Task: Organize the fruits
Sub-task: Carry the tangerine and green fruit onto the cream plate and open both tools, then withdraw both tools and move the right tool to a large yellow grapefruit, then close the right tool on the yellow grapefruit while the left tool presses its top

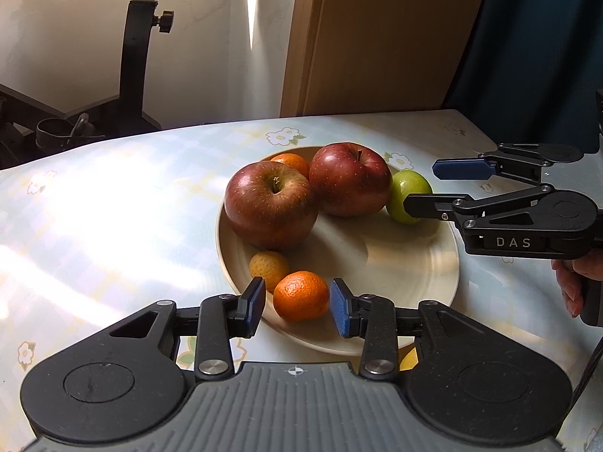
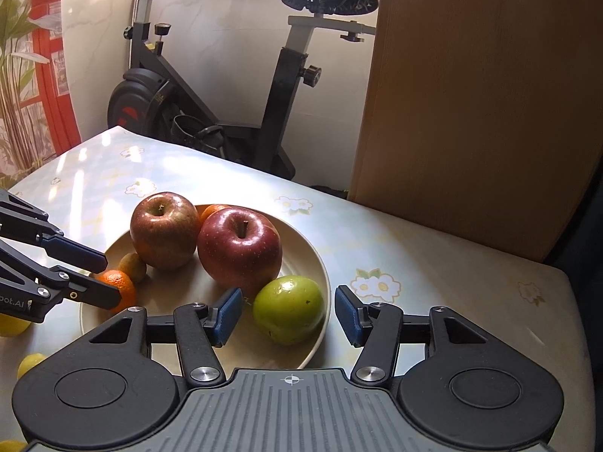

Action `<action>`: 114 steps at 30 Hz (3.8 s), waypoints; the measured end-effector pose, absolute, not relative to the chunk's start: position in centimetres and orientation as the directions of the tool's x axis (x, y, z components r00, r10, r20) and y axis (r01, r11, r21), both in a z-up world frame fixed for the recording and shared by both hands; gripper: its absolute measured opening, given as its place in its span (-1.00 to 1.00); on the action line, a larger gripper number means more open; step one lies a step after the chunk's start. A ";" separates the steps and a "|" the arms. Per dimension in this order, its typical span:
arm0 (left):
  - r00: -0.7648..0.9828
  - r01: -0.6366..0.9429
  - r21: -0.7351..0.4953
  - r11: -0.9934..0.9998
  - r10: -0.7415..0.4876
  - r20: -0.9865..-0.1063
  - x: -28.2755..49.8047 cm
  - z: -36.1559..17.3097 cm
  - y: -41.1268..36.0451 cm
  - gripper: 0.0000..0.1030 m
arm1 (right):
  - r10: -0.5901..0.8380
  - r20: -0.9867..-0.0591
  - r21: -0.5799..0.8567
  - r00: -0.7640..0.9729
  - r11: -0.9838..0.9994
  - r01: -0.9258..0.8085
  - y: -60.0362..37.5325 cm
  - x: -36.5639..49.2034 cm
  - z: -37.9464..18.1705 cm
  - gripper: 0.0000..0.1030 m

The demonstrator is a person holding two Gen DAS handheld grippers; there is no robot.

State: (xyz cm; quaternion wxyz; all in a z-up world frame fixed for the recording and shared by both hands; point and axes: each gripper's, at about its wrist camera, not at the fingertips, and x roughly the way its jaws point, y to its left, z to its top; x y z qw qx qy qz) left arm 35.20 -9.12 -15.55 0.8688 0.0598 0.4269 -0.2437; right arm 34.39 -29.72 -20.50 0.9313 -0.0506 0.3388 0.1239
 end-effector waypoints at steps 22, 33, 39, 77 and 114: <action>0.608 0.405 -0.120 0.907 -0.365 -0.705 32.7 -10.3 -1.5 -0.14 | 0.192 -0.622 0.110 0.759 0.981 -0.158 -28.2 27.8 -19.1 0.01; 0.621 0.388 -0.099 0.916 -0.339 -0.707 31.5 -9.6 2.5 -0.14 | 0.220 -0.619 0.152 0.754 0.975 -0.160 -25.5 26.2 -18.6 0.01; 0.653 0.363 -0.062 0.930 -0.301 -0.695 31.3 -8.6 5.3 -0.14 | 0.232 -0.617 0.169 0.752 0.972 -0.161 -23.7 25.8 -18.3 0.01; 0.625 0.339 -0.120 0.933 -0.318 -0.712 30.7 -12.1 11.9 -0.14 | 0.369 -0.715 0.167 0.593 0.915 -0.368 -9.7 27.7 -20.2 0.32; 0.389 0.436 -0.436 0.787 -0.602 -0.697 30.6 -15.5 8.3 -0.16 | 0.451 -0.745 0.181 0.492 0.846 -0.501 -9.1 25.5 -22.2 -0.13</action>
